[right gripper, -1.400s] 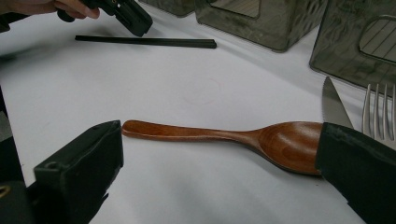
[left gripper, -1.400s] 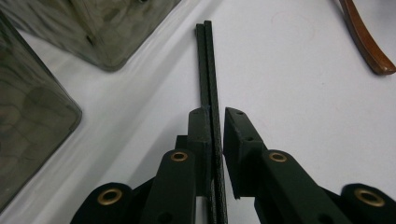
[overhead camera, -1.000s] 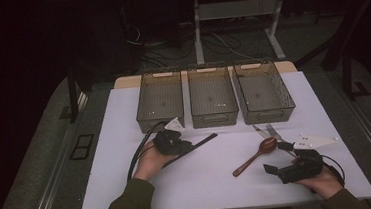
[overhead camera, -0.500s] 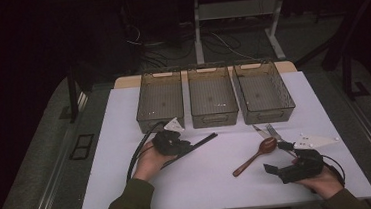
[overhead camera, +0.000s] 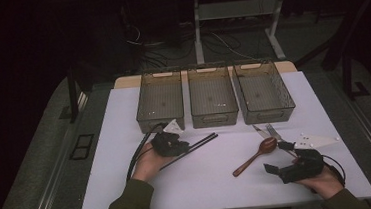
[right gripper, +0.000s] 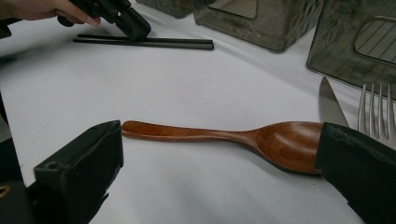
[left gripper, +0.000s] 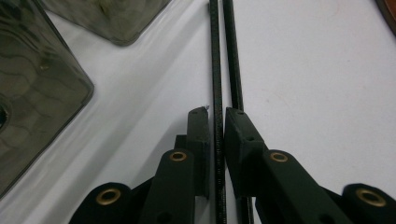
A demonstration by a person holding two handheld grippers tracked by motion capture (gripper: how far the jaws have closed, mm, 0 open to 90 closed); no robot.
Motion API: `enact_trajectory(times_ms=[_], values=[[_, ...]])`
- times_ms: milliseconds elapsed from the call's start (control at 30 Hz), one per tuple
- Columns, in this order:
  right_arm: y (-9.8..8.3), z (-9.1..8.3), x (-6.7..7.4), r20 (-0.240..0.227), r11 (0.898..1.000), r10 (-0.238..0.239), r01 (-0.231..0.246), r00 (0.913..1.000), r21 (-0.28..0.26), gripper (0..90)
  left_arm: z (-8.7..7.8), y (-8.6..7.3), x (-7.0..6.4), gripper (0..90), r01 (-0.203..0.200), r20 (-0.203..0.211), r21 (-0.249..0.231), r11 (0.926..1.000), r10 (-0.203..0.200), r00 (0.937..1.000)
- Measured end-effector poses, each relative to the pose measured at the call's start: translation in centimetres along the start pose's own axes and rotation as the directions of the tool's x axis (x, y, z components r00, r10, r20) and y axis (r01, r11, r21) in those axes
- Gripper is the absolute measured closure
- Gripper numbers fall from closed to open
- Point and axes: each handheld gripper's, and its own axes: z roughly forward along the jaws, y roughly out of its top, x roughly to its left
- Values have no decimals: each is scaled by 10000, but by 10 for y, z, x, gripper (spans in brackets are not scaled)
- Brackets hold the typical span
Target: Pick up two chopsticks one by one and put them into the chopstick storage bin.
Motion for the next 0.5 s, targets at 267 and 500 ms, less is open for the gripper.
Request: enact_trajectory(times_ms=[267, 500], values=[[0, 0, 0, 17, 10000, -11, 11, 10000, -29, 16, 0, -3, 0, 819, 7, -105, -193, 9998, -9, 9999], [0, 0, 0, 19, 10000, -45, 45, 10000, -32, 16, 0, -8, 1, 846, 146, -51, -556, 9983, -149, 9999]])
